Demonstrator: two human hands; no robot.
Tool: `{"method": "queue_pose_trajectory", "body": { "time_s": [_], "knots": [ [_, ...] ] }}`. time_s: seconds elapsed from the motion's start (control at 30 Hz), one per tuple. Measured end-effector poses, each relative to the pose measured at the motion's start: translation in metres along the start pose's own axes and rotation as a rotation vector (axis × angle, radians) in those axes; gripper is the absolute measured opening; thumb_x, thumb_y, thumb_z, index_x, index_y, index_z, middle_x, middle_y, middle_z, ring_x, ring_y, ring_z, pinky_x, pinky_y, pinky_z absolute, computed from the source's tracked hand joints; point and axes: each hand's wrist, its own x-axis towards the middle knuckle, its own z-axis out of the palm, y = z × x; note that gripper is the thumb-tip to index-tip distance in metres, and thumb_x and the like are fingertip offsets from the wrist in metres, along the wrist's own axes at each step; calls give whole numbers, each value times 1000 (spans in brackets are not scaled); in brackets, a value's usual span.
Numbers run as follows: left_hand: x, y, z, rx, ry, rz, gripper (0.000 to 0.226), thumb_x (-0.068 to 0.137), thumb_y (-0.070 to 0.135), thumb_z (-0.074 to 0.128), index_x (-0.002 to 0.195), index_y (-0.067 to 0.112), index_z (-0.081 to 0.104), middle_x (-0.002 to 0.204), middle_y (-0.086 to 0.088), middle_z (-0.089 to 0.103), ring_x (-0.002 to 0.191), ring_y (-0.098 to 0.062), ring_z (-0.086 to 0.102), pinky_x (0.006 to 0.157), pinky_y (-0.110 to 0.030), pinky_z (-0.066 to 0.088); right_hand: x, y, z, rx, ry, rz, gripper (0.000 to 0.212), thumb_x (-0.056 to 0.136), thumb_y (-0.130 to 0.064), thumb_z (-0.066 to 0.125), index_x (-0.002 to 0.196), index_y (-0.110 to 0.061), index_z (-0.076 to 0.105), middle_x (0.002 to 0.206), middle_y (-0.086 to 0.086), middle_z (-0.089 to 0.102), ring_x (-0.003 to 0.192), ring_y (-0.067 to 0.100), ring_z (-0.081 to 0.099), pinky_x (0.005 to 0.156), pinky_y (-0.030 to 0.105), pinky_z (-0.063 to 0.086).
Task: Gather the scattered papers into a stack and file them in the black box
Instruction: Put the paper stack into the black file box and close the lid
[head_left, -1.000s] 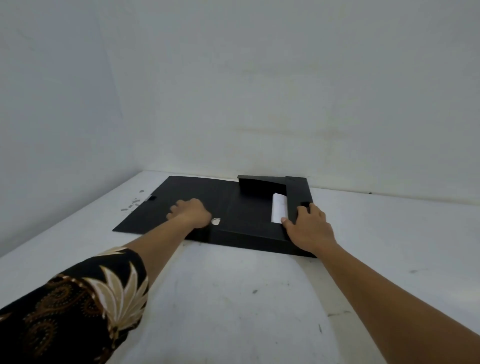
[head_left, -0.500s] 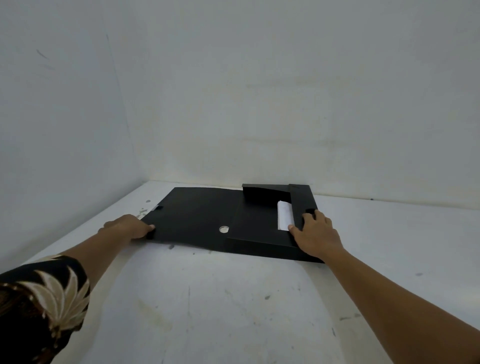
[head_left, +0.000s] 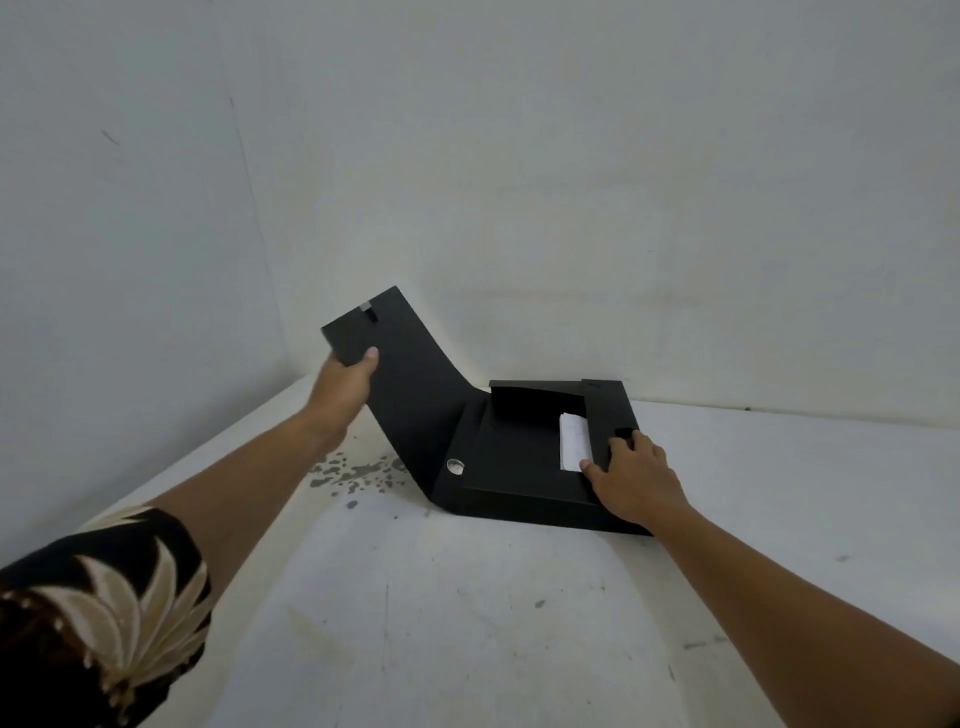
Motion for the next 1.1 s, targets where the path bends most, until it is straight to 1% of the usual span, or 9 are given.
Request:
{"method": "queue_pose_trajectory", "body": {
  "time_s": [0.2, 0.4, 0.5, 0.6, 0.7, 0.8, 0.87, 1.0, 1.1],
  "knots": [
    [-31, 15, 45, 8, -197, 81, 45, 104, 36, 43, 146, 19, 43, 129, 5, 59, 117, -17, 57, 98, -29, 43, -2, 0, -1, 18, -24, 8, 67, 96, -55, 41, 148, -12, 35, 162, 14, 14, 148, 33, 13, 114, 49, 29],
    [-62, 24, 82, 114, -368, 215, 40, 105, 39, 38, 141, 25, 51, 131, 10, 61, 125, -14, 56, 114, -38, 38, 1, 1, -1, 74, -23, 9, 70, 94, -55, 48, 147, -10, 37, 161, 13, 16, 148, 33, 16, 114, 48, 30],
    [-77, 22, 104, 101, -443, 215, 42, 105, 39, 38, 141, 22, 53, 134, 6, 62, 128, -14, 55, 115, -39, 36, 7, 6, -6, 159, -45, 16, 66, 89, -52, 58, 137, -8, 49, 154, 15, 31, 139, 34, 35, 110, 45, 38],
    [-91, 15, 129, 127, -529, 238, 45, 106, 33, 39, 149, 23, 43, 147, 11, 49, 137, -7, 42, 120, -30, 27, 8, 11, -15, 311, -36, -14, 49, 87, -33, 69, 126, -5, 59, 138, 14, 51, 119, 31, 56, 98, 35, 47],
    [-96, 1, 154, 298, -648, 265, 52, 104, 39, 39, 154, 26, 33, 158, 9, 35, 147, -9, 29, 123, -34, 21, 6, 19, -21, 422, -52, 9, 51, 91, -12, 64, 140, -5, 49, 138, 12, 55, 122, 30, 56, 99, 32, 45],
    [-106, -12, 173, 572, -712, 305, 56, 105, 44, 34, 157, 25, 25, 162, -2, 27, 152, -20, 17, 123, -40, 16, 9, 35, -23, 653, -42, 62, 37, 93, -1, 53, 127, -11, 60, 121, 9, 67, 105, 25, 65, 93, 38, 54],
    [-116, -20, 181, 764, -745, 329, 58, 104, 49, 29, 157, 27, 21, 163, -8, 24, 152, -29, 15, 122, -45, 16, 7, 43, -31, 785, -38, 68, 34, 95, 3, 48, 121, -10, 65, 114, 3, 68, 103, 18, 64, 86, 27, 51],
    [-128, -39, 189, 1100, -838, 348, 66, 101, 55, 31, 158, 31, 9, 166, -11, 5, 153, -33, -1, 122, -52, 3, 6, 48, -37, 865, -19, 117, 29, 99, -3, 42, 112, -9, 67, 118, 6, 67, 111, 21, 62, 90, 30, 47],
    [-129, -40, 189, 1148, -869, 365, 75, 97, 59, 36, 159, 29, 4, 166, -11, -5, 153, -32, -10, 122, -51, -2, 8, 45, -33, 702, -6, 99, 34, 101, -21, 48, 130, -10, 60, 137, 4, 58, 125, 22, 54, 103, 35, 44]
  ]
}}
